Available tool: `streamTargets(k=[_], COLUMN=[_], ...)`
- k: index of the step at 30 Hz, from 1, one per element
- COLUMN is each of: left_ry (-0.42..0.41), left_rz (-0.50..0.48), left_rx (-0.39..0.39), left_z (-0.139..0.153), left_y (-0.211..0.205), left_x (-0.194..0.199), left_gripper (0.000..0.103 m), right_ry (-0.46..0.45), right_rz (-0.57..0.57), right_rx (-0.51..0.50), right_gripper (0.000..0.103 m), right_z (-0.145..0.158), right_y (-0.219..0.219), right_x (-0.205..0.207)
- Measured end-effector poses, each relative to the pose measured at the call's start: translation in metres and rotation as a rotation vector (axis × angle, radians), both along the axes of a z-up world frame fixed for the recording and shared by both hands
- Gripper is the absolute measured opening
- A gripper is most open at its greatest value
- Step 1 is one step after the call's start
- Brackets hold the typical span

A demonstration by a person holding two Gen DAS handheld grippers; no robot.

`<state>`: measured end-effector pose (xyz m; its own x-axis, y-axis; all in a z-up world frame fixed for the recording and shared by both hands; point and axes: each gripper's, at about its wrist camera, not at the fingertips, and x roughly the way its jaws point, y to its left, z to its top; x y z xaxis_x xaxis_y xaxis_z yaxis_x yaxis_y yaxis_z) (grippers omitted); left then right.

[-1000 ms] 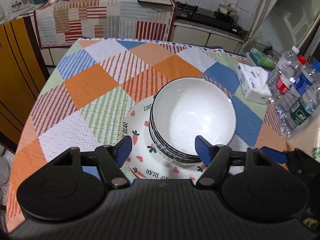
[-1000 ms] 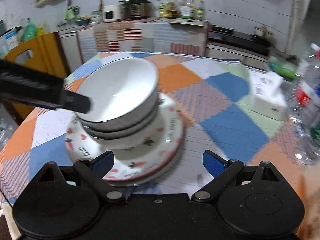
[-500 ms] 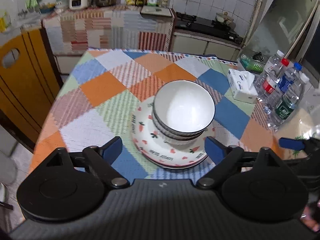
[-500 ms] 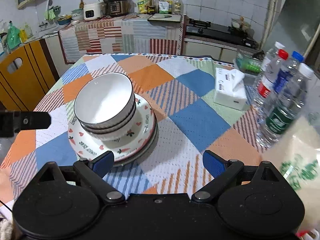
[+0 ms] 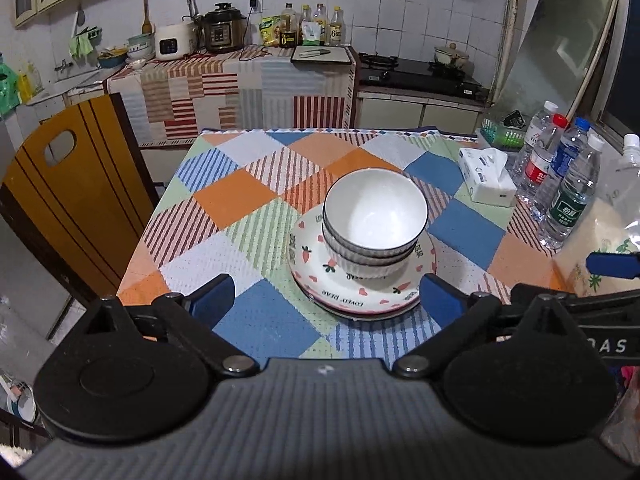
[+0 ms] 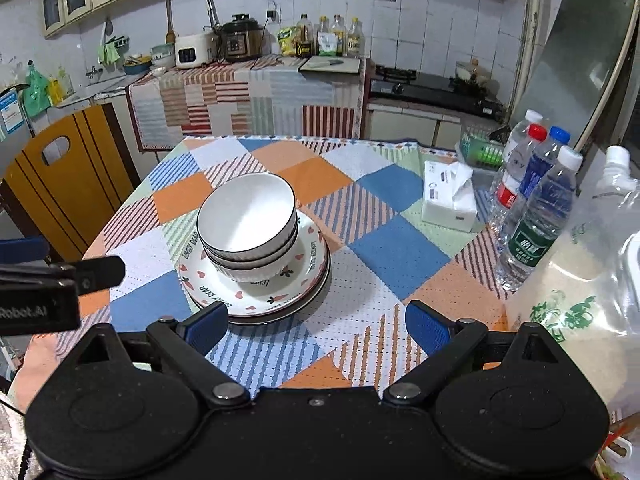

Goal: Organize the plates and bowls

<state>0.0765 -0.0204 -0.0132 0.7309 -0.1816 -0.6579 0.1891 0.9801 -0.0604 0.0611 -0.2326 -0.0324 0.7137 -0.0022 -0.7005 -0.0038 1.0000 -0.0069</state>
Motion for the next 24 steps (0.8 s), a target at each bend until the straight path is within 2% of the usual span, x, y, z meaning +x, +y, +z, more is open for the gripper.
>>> streamTargets(k=[11,24], left_ry=[0.006,-0.034], left_rz=[0.025,0.058], left_rx=[0.012,0.020], left_z=[-0.012,-0.016], left_y=[0.009,0.010], left_x=[-0.007,-0.016], left_gripper=[0.100,0.100], right_ry=[-0.060,-0.073], right_rz=[-0.058,-0.067], right_rx=[-0.020,-0.054], right_gripper=[0.097,0.097], right_z=[-0.003,-0.015], right_y=[0.000,0.006], right_x=[-0.018,-0.025])
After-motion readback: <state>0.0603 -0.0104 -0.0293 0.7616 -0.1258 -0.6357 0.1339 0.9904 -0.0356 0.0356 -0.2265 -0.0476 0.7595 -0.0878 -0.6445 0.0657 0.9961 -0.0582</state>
